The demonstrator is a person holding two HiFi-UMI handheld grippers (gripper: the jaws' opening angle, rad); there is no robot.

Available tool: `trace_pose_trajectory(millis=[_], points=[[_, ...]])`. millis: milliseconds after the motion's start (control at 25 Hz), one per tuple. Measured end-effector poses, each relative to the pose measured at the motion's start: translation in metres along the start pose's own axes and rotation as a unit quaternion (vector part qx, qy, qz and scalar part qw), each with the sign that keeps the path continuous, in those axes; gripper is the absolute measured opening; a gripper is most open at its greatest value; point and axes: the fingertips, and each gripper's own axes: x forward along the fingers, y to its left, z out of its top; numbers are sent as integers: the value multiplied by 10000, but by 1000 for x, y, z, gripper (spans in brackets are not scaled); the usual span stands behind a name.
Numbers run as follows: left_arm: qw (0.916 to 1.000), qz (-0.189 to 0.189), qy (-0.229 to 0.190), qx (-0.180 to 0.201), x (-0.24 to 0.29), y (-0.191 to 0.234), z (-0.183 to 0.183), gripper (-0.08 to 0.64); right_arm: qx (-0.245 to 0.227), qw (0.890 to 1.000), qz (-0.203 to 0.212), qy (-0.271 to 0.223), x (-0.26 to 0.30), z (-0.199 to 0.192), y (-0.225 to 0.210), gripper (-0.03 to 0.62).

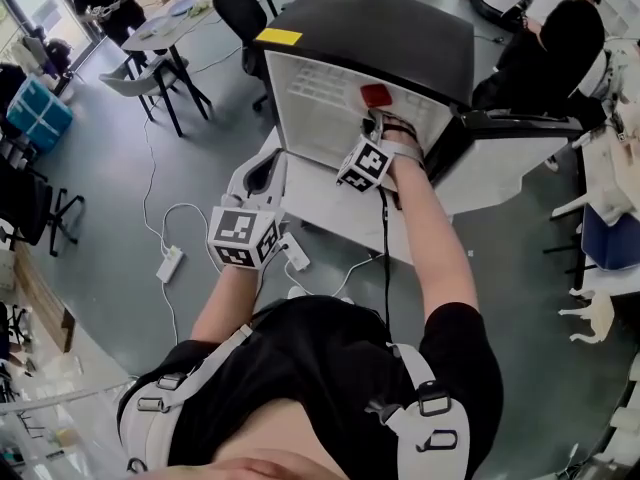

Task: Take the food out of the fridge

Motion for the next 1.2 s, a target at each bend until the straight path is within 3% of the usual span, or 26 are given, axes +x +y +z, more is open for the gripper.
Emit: trace_pose_trajectory(millis=[280, 560, 840, 1080, 1200], points=[[9999, -118, 25, 17, 1, -3, -1, -2, -409, 9992, -10, -31, -14, 6, 1, 40], [9997, -262, 28, -7, 5, -10, -2, -2, -776, 9950, -338, -524, -43, 19, -2, 19], [9995, -323, 26, -13, 9, -15, -1, -2, -1530, 9842, -512, -734, -61, 16, 11, 18], [9996, -287, -4, -65, 9, -12, 1, -2, -1574, 9819, -403, -969, -89, 18, 14, 18], [9995, -290, 4, -98, 9, -13, 0, -2, -1699, 9779, -564, -1084, -110, 21, 8, 18]])
